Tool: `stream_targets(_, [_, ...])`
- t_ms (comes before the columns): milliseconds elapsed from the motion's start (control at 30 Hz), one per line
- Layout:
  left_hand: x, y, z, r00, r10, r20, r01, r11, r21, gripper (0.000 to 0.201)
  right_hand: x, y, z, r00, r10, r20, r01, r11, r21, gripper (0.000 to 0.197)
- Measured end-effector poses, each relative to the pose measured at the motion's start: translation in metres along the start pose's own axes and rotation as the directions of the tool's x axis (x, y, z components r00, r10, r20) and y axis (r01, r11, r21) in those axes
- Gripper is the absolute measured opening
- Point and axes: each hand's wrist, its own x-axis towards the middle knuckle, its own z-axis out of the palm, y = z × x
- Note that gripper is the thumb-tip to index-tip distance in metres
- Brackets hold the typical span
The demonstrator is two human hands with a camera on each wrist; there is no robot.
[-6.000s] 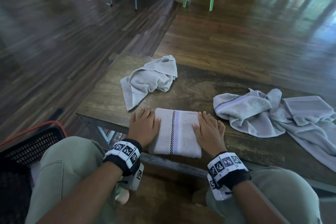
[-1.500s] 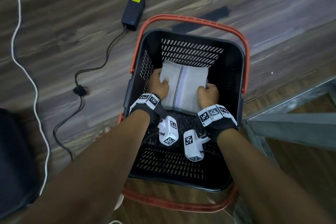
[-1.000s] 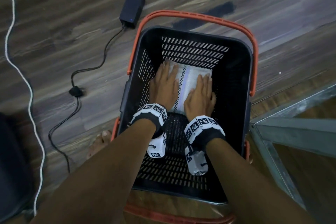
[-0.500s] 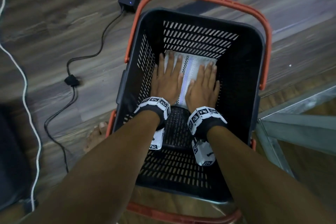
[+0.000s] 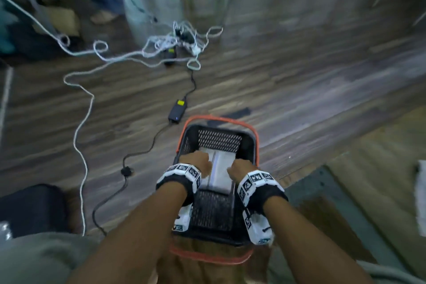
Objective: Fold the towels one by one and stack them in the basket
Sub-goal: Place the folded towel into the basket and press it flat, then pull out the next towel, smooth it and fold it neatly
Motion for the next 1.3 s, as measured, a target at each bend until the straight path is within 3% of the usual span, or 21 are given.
stream_targets(133, [-0.081, 0.02, -0.084, 0.962, 0.103, -0.252, -0.118, 0.992, -0.046, 0.034, -0.082, -0.005, -0.084, 0.976, -0.083, -0.2, 0.088, 0.996, 0.017, 0.03])
stream_targets(267, [-0.172, 0.051, -0.148, 0.841, 0.194, -0.505, -0.212, 0.977, 0.022, 0.032, -0.176, 0.0, -0.144, 0.901, -0.114, -0.418, 0.149, 0.987, 0.052, 0.023])
stream_targets(467, [-0.287, 0.093, -0.171, 0.671, 0.327, -0.665, -0.347, 0.932, 0.108, 0.033, -0.316, 0.034, -0.169, 0.803, -0.127, -0.582, 0.15, 0.989, -0.009, 0.027])
stream_targets(767, [-0.343, 0.159, -0.164, 0.591, 0.533, -0.605, -0.487, 0.834, 0.259, 0.037, -0.432, 0.1, -0.165, 0.742, 0.004, -0.671, 0.004, 1.0, 0.011, 0.031])
stream_targets(967, [-0.349, 0.229, -0.158, 0.519, 0.661, -0.542, -0.622, 0.727, 0.291, 0.035, -0.479, 0.16, -0.158, 0.696, 0.181, -0.695, -0.116, 0.983, 0.139, 0.028])
stream_targets(1100, [-0.353, 0.274, -0.146, 0.478, 0.746, -0.464, -0.685, 0.647, 0.334, 0.035, -0.507, 0.201, -0.143, 0.637, 0.297, -0.712, -0.181, 0.955, 0.236, 0.024])
stream_targets(1300, [-0.351, 0.331, -0.133, 0.405, 0.825, -0.394, -0.743, 0.548, 0.385, 0.035, -0.524, 0.246, -0.122, 0.592, 0.357, -0.723, -0.186, 0.933, 0.309, 0.015])
